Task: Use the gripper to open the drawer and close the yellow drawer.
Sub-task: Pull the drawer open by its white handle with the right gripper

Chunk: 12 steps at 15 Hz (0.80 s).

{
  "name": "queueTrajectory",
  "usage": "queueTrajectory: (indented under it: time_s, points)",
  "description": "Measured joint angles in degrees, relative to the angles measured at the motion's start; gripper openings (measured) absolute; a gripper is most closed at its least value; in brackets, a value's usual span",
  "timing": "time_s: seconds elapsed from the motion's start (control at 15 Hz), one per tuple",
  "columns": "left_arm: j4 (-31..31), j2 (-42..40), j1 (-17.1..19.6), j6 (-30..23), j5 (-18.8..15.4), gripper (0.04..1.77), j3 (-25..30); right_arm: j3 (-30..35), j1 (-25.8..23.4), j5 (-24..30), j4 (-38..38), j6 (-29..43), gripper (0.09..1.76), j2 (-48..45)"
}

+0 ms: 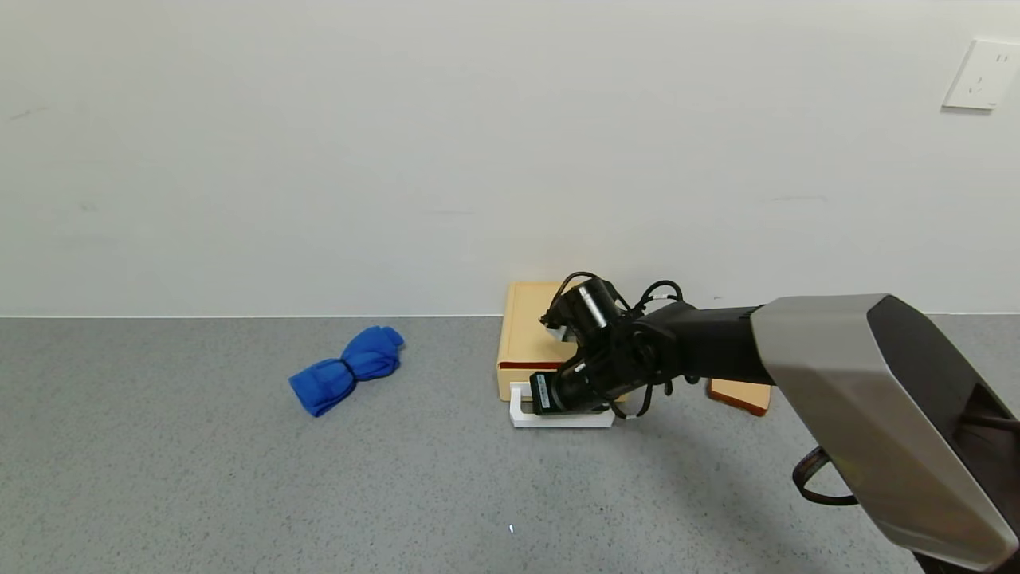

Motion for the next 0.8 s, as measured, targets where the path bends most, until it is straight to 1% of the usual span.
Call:
queueTrajectory:
  time_s: [0.47,0.67,0.8]
  points:
    - [0.0,0.0,-0.01,0.0,-0.01,1.72,0.0,0.11,1.52,-0.37,6.64,2.71,0.11,-1.55]
    - [0.0,0.0,-0.01,0.0,-0.01,1.72,0.0,0.13,2.6,-3.49,8.8,4.02,0.11,-2.01]
    - [0.0,0.0,0.02,0.0,-0.01,1.72,0.0,0.46,3.58,-4.14,10.47,5.18,0.11,-2.43]
